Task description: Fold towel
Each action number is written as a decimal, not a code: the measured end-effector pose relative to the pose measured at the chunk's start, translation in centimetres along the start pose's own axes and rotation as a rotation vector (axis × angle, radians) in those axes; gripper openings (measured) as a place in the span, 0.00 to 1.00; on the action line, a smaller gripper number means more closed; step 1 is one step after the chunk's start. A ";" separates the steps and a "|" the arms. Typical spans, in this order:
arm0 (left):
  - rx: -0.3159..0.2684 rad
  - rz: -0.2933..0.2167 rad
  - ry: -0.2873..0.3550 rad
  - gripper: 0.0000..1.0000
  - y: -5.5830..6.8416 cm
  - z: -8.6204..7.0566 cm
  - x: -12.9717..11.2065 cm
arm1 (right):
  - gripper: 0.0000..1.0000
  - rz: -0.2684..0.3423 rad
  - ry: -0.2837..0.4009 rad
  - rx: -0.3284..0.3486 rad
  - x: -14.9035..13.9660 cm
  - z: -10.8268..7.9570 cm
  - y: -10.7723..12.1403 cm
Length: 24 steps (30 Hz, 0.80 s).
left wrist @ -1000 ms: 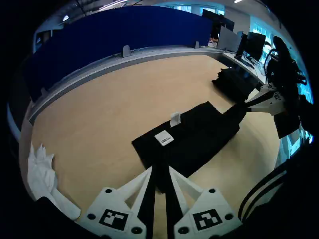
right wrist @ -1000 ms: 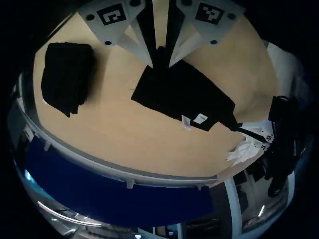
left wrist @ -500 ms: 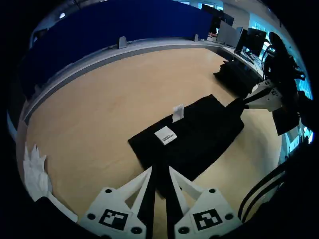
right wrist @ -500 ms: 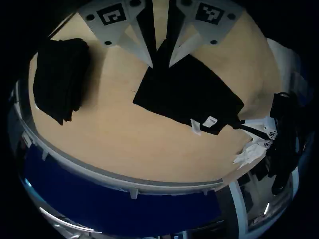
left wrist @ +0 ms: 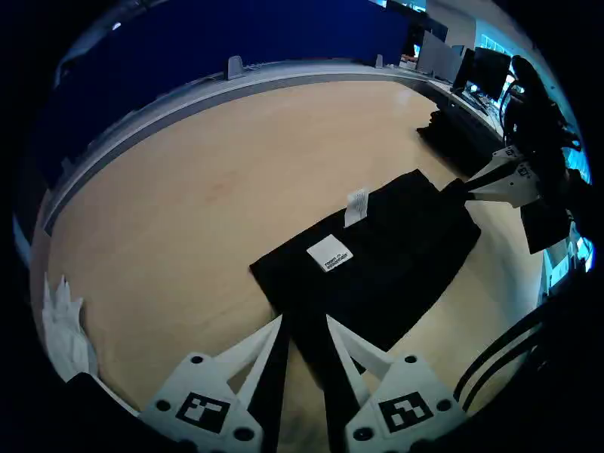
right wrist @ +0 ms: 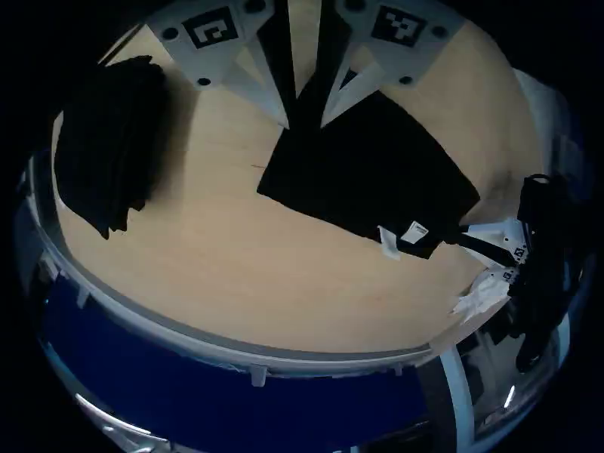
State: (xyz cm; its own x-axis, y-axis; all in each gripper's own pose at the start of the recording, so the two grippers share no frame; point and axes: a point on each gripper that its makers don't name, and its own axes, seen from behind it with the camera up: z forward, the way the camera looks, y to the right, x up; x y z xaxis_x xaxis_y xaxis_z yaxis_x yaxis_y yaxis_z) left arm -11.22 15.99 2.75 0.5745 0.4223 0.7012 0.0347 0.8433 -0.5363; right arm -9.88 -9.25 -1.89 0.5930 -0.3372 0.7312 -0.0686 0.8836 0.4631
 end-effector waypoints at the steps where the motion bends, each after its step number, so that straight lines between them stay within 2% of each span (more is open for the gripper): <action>1: 0.003 0.002 0.000 0.28 -0.1 0.1 0.0 | 0.16 -0.001 0.000 -0.004 0.0 0.2 0.1; 8: 0.023 0.017 -0.003 0.34 -0.6 0.6 0.1 | 0.21 -0.017 -0.002 -0.030 0.0 1.2 0.4; 17: 0.050 0.019 0.005 0.48 -1.6 1.1 0.9 | 0.48 -0.034 0.015 -0.071 0.7 1.6 1.6; 21: 0.073 0.024 0.010 0.52 -2.4 1.3 1.2 | 0.64 -0.055 0.024 -0.100 1.2 1.7 2.3; 24: 0.087 0.021 0.013 0.58 -2.8 1.2 1.4 | 0.69 -0.074 0.030 -0.120 1.5 1.8 2.8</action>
State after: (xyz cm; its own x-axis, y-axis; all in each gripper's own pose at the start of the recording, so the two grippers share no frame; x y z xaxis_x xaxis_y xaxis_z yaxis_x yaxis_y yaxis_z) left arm -11.52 14.62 5.84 0.5851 0.4362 0.6837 -0.0486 0.8604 -0.5073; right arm -10.66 -7.86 1.42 0.6167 -0.3946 0.6811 0.0718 0.8899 0.4505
